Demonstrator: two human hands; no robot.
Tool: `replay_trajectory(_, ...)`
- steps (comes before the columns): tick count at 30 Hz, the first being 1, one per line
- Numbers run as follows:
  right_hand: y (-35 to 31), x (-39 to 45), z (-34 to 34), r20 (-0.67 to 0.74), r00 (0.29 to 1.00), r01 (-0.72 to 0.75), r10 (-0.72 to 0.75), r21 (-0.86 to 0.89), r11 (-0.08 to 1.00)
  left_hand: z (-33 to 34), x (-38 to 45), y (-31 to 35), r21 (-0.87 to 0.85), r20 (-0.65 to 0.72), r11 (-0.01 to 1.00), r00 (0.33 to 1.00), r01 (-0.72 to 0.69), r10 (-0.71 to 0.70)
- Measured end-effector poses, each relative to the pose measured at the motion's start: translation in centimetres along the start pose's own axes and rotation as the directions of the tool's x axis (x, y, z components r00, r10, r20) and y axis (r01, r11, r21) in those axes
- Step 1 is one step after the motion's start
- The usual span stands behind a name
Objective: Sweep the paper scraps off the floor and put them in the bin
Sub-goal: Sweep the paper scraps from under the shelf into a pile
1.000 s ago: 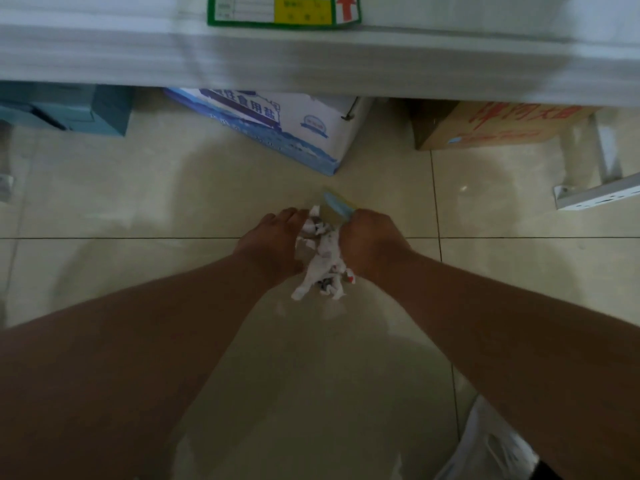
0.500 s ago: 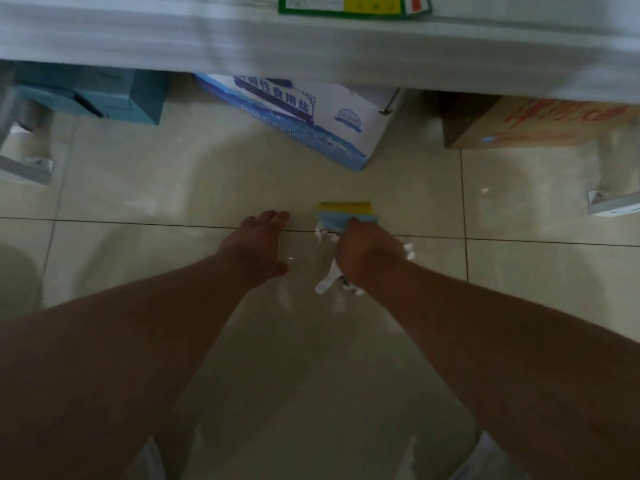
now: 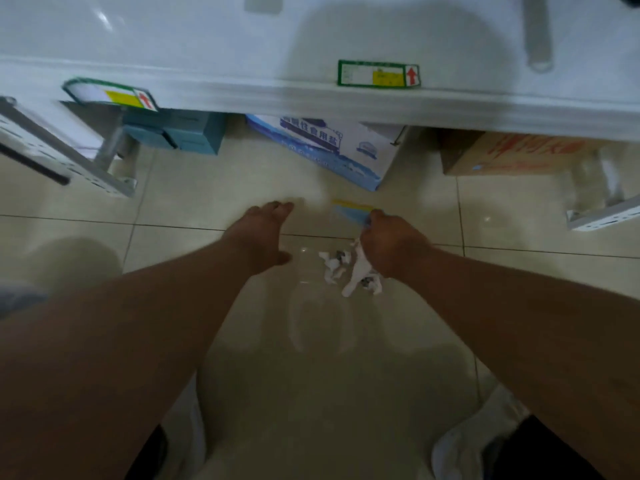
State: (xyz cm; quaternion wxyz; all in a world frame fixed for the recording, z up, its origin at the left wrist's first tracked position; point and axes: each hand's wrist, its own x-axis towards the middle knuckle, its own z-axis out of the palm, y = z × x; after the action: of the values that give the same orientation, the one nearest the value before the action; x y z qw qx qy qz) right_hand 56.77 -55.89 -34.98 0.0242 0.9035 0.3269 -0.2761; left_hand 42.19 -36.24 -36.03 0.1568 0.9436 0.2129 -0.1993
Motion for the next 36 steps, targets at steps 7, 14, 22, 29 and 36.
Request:
replay_trajectory(7,0.5,-7.4,-7.0,-0.128,0.992,0.037,-0.019,0.142,0.989,-7.7,-10.6,2.8,0.049,-0.158,0.997,0.985,-0.058,0.066)
replay_trajectory(14,-0.2,-11.2,-8.1,-0.105,0.994,-0.006,0.022,0.149,0.989,-10.9,-17.4,4.0,0.216,-0.159,0.972,0.978,-0.096,0.133)
replay_trajectory(22,4.3,-6.4,-4.0,-0.004,0.967,-0.256,0.256,0.008,0.967,-3.6,-10.3,1.9,0.130,-0.013,0.988,0.996,-0.081,0.084)
replay_trajectory(29,9.1,-2.2,1.1,0.116,0.887,-0.455,0.447,0.048,0.889,2.6,-2.8,-1.7,0.103,0.048,0.993,0.998,-0.055,0.050)
replay_trajectory(36,3.1,1.0,4.9,0.053,0.873,-0.487,0.485,0.175,0.856,5.5,-0.3,-5.2,0.072,0.110,0.996,0.993,-0.052,0.044)
